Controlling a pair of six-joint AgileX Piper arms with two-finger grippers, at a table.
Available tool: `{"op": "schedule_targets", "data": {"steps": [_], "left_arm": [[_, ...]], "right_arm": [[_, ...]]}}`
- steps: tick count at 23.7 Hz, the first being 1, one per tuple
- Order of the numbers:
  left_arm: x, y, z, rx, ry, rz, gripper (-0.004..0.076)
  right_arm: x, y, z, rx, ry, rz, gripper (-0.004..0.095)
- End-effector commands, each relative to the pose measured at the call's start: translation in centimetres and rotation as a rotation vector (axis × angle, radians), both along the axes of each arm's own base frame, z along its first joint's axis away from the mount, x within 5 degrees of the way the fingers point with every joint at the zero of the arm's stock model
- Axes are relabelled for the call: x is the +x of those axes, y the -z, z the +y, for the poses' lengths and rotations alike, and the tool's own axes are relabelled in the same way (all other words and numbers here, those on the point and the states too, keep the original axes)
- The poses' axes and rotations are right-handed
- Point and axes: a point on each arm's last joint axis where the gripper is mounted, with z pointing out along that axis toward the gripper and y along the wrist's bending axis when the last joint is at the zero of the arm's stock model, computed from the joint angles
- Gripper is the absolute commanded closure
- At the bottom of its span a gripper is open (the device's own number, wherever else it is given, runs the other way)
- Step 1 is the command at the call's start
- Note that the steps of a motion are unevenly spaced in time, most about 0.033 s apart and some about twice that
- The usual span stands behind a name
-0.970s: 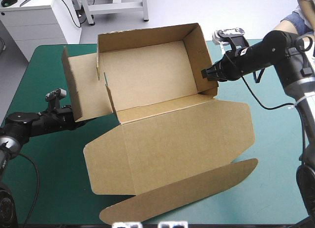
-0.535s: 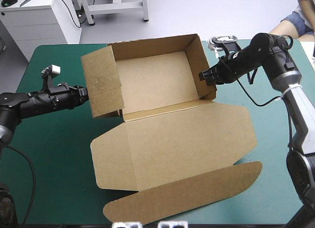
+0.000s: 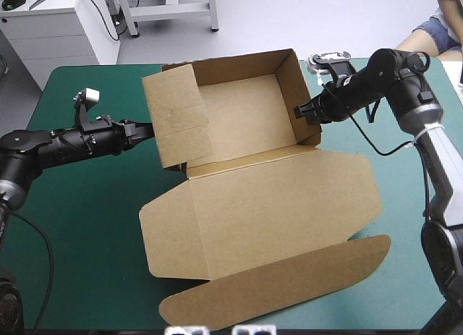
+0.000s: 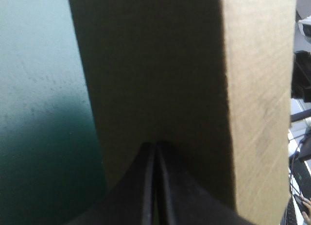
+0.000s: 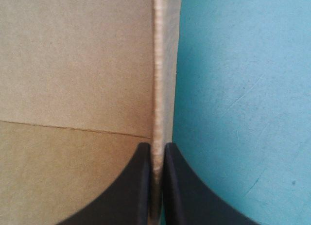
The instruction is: Fold the box
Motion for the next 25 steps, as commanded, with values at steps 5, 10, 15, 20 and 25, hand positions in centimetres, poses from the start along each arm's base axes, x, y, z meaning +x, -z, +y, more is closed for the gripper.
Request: {"op": "schedule_targets", "data": {"steps": [5, 10, 15, 20, 25], "left_arm": [[-0.5, -3.8, -2.1, -0.043, 0.067, -0.118, 0.0550], [-0.7, -3.9, -2.2, -0.089, 0.074, -0.053, 0.0184], [-0.7, -4.0, -2.2, -0.107, 0.068, -0.054, 0.0195], [-0.3, -4.4, -2.1, -0.155, 0.028, -0.069, 0.0195], [-0.4, -4.2, -2.1, -0.134, 0.026, -0.032, 0.0195]], "right_arm": [[-1.0, -2.8, -0.3, 0.019, 0.016, -0.099, 0.0926], [-1.0, -2.7, -0.4, 0.008, 0.018, -0.101, 0.0926], [-0.9, -2.7, -0.5, -0.002, 0.027, -0.100, 0.0926], [-1.0, -2.7, -0.5, -0.003, 0.026, -0.097, 0.0926], [-1.0, -2.7, -0.5, -0.001, 0.028, -0.098, 0.0926]]}}
